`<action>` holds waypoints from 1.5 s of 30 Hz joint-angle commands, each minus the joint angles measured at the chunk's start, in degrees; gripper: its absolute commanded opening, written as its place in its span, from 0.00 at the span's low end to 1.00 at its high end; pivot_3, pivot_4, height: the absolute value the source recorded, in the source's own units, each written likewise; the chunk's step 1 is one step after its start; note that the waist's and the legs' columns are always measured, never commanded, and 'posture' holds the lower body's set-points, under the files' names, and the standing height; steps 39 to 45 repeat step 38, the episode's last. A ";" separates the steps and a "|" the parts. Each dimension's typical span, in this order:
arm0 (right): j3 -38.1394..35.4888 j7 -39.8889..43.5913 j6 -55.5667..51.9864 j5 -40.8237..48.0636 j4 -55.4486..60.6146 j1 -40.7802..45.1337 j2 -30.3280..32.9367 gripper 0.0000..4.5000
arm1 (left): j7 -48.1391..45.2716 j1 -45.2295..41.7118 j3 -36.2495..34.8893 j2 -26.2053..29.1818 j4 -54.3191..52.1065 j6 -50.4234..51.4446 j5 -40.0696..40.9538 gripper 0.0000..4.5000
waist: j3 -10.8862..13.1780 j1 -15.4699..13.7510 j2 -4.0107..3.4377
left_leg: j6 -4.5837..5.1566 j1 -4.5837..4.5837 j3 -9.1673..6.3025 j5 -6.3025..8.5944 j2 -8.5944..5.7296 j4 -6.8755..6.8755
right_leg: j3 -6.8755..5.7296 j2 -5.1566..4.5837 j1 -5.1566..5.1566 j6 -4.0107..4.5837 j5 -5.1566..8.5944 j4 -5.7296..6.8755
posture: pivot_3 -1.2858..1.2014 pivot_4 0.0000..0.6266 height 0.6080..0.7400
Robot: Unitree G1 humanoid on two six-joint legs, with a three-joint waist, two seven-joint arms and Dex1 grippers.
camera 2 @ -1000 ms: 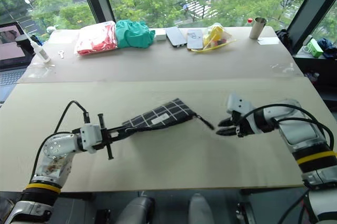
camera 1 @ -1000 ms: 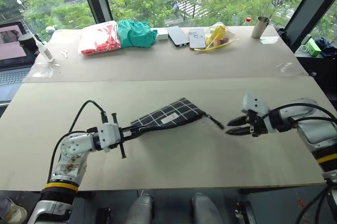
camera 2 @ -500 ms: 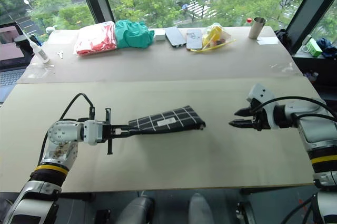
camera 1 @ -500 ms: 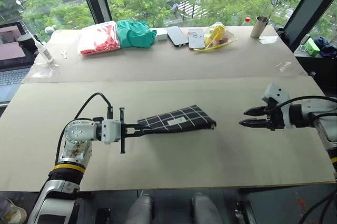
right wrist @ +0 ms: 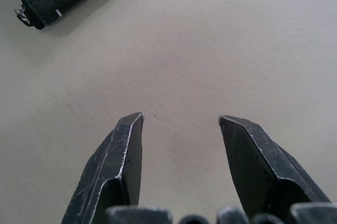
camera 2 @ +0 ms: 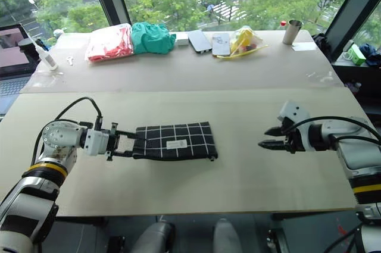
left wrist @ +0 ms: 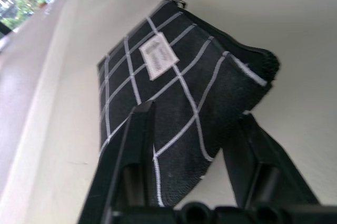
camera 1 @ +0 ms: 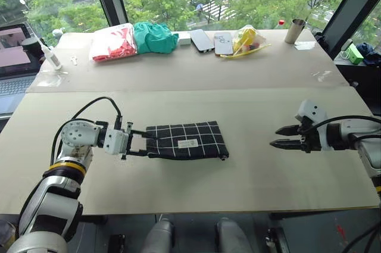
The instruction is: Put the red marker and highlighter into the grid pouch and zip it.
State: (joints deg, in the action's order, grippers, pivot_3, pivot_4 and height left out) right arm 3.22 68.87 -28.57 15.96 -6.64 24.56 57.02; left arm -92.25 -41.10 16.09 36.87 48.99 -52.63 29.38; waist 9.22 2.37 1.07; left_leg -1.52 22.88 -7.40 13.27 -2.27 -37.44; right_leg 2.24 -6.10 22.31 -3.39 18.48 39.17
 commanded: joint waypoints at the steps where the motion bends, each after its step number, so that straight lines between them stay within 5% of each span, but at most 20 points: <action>1: -2.28 -0.14 -1.41 1.00 2.29 -0.26 0.52 0.57 | 1.26 -3.67 -7.21 -2.45 3.50 1.53 2.03 0.80 | 0.00 0.16 0.00 | 0.01 0.00 0.01 0.01 0.00 -0.03 | 0.00 0.00 0.01 0.00 0.00 0.01 | 0.52 0.24 1.00; 4: -1.95 0.07 -1.88 1.13 2.45 -0.24 0.22 0.57 | 4.33 -4.38 -11.03 -2.19 3.75 5.67 0.38 0.99 | 0.00 0.65 0.00 | 0.04 0.00 0.00 0.02 0.02 -0.04 | -0.02 0.03 0.03 0.00 0.00 0.04 | 0.52 0.24 1.00; 11: 0.25 1.31 -0.93 0.18 0.18 2.22 -1.55 0.57 | 5.19 7.36 -15.09 3.95 -11.83 23.61 0.36 0.99 | 0.00 2.19 0.00 | 0.24 -0.06 -0.01 0.14 0.04 -0.07 | 0.02 0.05 0.03 -0.01 0.01 0.11 | 0.52 0.24 1.00; 15: 2.29 2.74 0.52 -1.48 -2.89 5.51 -2.97 0.57 | 3.82 19.65 -16.59 12.85 -25.54 33.94 0.19 0.99 | 0.01 2.97 -0.02 | 0.26 -0.05 -0.04 0.15 0.09 -0.02 | 0.05 0.09 0.08 -0.01 0.01 0.10 | 0.52 0.24 1.00; 20: 2.47 2.82 1.22 -2.25 -5.56 7.41 -4.19 0.57 | 11.47 28.63 -21.87 20.26 -38.13 56.73 5.57 0.99 | 0.08 1.70 -0.13 | 0.26 -0.07 -0.08 0.15 0.09 0.03 | 0.06 0.09 0.04 -0.01 0.01 0.10 | 0.52 0.24 1.00; 25: -5.68 -2.77 -0.38 2.18 -3.61 4.85 -6.83 0.57 | 28.65 31.57 -31.02 16.91 -44.77 72.51 11.09 0.99 | 0.10 0.71 -0.17 | 0.26 -0.07 -0.06 0.15 0.08 0.00 | 0.08 0.08 0.03 -0.02 0.01 0.10 | 0.52 0.24 1.00; 30: -17.31 -7.69 -4.71 7.08 7.52 -7.36 -6.09 0.57 | 44.75 36.73 -40.72 9.04 -51.90 78.87 14.13 0.99 | 0.10 0.05 -0.16 | 0.26 -0.05 -0.04 0.17 0.10 0.05 | 0.11 0.06 0.07 -0.01 0.01 0.12 | 0.52 0.24 1.00; 45: -20.70 -13.18 -8.62 10.01 16.20 -12.86 -7.45 0.57 | 47.43 43.46 -41.16 5.13 -53.08 78.05 9.38 0.99 | 0.10 0.05 -0.16 | 0.26 -0.35 0.22 0.17 0.11 0.11 | 0.34 0.04 -0.07 0.00 0.00 0.14 | 0.52 0.24 1.00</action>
